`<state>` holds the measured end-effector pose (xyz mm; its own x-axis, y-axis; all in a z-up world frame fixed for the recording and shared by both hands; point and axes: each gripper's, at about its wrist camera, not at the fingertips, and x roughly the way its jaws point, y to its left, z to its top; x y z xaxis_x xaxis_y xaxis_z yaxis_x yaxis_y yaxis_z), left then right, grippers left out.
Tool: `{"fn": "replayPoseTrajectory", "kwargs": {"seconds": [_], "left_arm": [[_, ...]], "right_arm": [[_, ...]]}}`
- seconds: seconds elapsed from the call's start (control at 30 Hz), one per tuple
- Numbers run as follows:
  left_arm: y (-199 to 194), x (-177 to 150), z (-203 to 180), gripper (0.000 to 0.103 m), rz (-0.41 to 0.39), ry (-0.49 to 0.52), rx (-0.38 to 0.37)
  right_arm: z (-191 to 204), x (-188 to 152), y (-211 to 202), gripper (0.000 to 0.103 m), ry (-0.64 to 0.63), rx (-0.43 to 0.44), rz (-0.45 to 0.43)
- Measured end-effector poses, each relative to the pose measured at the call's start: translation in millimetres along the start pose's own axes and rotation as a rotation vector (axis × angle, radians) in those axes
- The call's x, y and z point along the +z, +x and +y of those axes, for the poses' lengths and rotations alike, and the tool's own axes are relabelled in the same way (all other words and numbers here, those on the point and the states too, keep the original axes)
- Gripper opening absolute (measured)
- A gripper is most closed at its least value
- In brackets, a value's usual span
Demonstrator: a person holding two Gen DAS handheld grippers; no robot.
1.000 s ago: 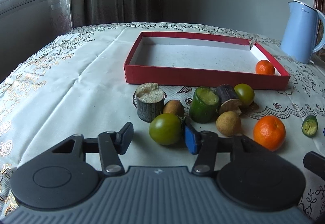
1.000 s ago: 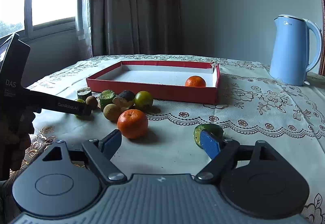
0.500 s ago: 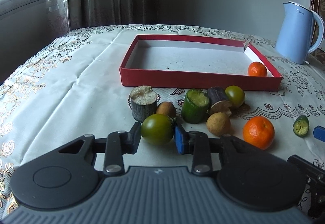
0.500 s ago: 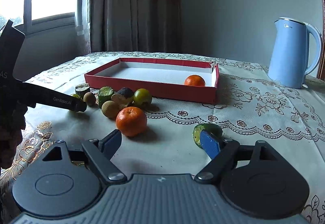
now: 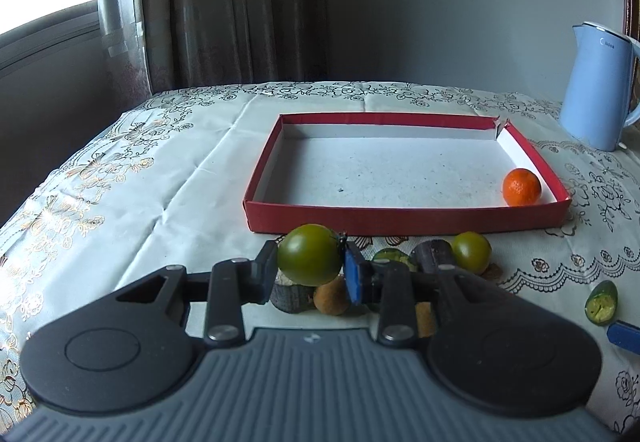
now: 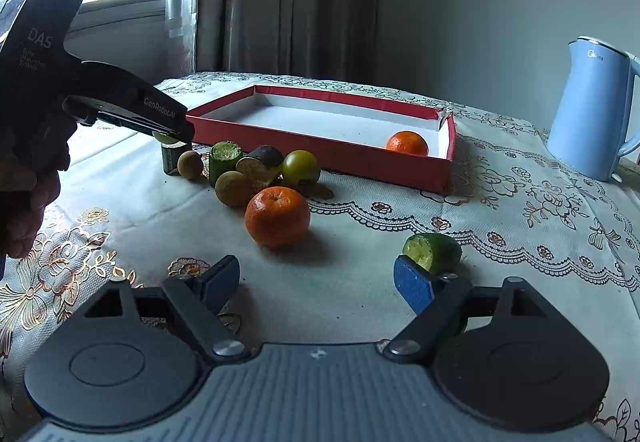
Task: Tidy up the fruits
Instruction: 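Lower the green fruit into the tray and open the left gripper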
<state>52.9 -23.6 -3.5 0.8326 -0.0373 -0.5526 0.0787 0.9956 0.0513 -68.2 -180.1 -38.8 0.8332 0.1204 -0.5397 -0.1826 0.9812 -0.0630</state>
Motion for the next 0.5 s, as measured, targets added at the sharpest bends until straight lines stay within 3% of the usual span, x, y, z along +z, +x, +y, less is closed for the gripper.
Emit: {"fn": "replayPoseTrajectory", "kwargs": {"seconds": [0.5], "left_arm": [[59.6, 57.5, -23.9, 0.031, -0.043, -0.001, 0.06]], "right_arm": [[-7.0, 0.4, 2.9, 0.085, 0.042, 0.023, 0.012]]}}
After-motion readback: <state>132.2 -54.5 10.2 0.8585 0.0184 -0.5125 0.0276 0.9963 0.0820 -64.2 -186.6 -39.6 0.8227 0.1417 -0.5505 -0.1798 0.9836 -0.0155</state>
